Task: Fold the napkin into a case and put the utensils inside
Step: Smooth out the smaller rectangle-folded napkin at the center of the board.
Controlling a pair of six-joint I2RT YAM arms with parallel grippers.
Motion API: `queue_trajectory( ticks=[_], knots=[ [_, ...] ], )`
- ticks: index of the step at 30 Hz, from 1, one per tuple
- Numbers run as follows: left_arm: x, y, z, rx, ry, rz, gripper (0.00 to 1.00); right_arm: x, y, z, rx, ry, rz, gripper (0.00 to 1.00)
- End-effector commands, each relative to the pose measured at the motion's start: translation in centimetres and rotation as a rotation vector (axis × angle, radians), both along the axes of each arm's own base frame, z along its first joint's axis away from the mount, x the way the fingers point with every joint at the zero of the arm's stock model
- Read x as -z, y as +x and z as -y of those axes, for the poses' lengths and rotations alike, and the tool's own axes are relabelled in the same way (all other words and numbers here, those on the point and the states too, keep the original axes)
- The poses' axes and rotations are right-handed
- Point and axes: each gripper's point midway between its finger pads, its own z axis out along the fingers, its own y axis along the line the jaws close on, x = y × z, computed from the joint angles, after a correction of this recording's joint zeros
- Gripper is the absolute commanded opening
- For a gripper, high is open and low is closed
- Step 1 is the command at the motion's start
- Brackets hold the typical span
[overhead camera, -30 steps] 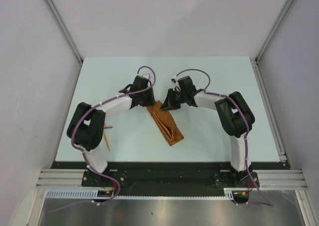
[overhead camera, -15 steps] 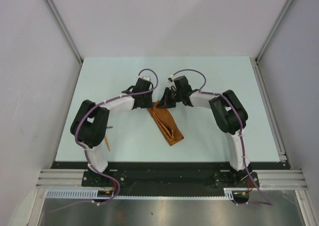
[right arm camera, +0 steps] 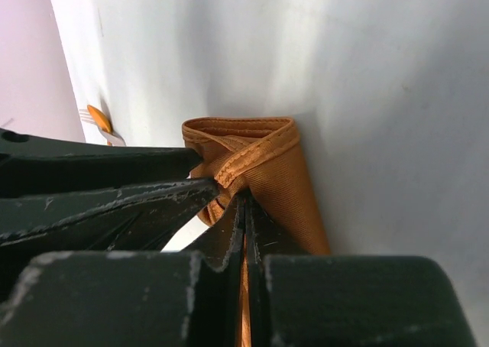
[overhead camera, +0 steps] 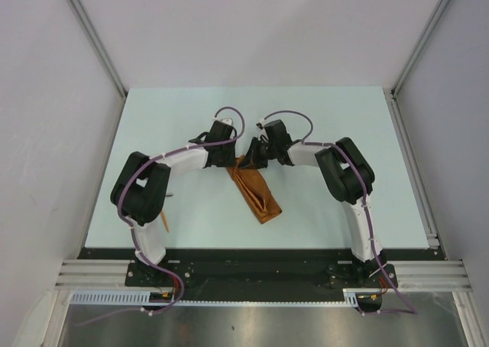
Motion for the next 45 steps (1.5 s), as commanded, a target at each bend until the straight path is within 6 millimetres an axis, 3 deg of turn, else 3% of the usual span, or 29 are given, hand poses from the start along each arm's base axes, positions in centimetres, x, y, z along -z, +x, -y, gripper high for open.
queue_trajectory(
  ticks=[1, 6, 8, 10, 16, 19, 23, 25, 29, 33, 39, 45],
  knots=[
    [-1.9, 0.8, 1.1, 0.026, -0.029, 0.044, 0.32, -1.1, 0.7, -1.3, -0.011, 0.05, 0.028, 0.0],
    [-0.7, 0.8, 0.5, 0.015, 0.026, 0.006, 0.3, -1.0, 0.7, -1.4, -0.006, 0.059, 0.017, 0.0],
    [-0.6, 0.8, 0.7, 0.015, 0.012, 0.007, 0.25, -1.2, 0.7, -1.5, -0.01, 0.068, 0.016, 0.0],
    [-0.6, 0.7, 0.5, 0.003, 0.011, 0.014, 0.11, -1.3, 0.7, -1.7, -0.012, 0.073, 0.013, 0.0],
    [-3.2, 1.1, 1.0, -0.01, -0.049, 0.091, 0.01, -0.8, 0.5, -2.7, 0.004, 0.109, -0.019, 0.0],
    [-3.1, 0.8, 1.3, -0.006, -0.072, 0.082, 0.0, -0.1, 0.4, -3.4, 0.006, 0.144, -0.055, 0.0],
    [-2.0, 0.3, 1.3, -0.016, -0.075, 0.046, 0.0, -0.8, 0.4, -4.5, -0.012, 0.174, -0.061, 0.0],
    [-1.8, 0.3, 1.2, -0.023, -0.069, 0.045, 0.0, -0.9, 0.1, -3.9, -0.007, 0.162, -0.061, 0.0],
    [-2.3, 0.4, 1.0, -0.035, -0.075, 0.056, 0.0, -3.7, -0.3, -1.9, -0.025, 0.153, -0.013, 0.0],
    [-2.1, 0.3, 1.0, -0.034, -0.077, 0.054, 0.0, -4.9, -0.9, 0.4, -0.019, 0.136, 0.012, 0.0],
    [-2.2, 0.3, 1.2, -0.027, -0.081, 0.054, 0.0, -3.1, -1.5, 1.4, -0.019, 0.082, 0.001, 0.0],
    [-2.5, 0.0, 1.4, -0.018, -0.097, 0.052, 0.0, -0.9, -0.9, 0.3, -0.017, 0.075, 0.005, 0.0]
  ],
)
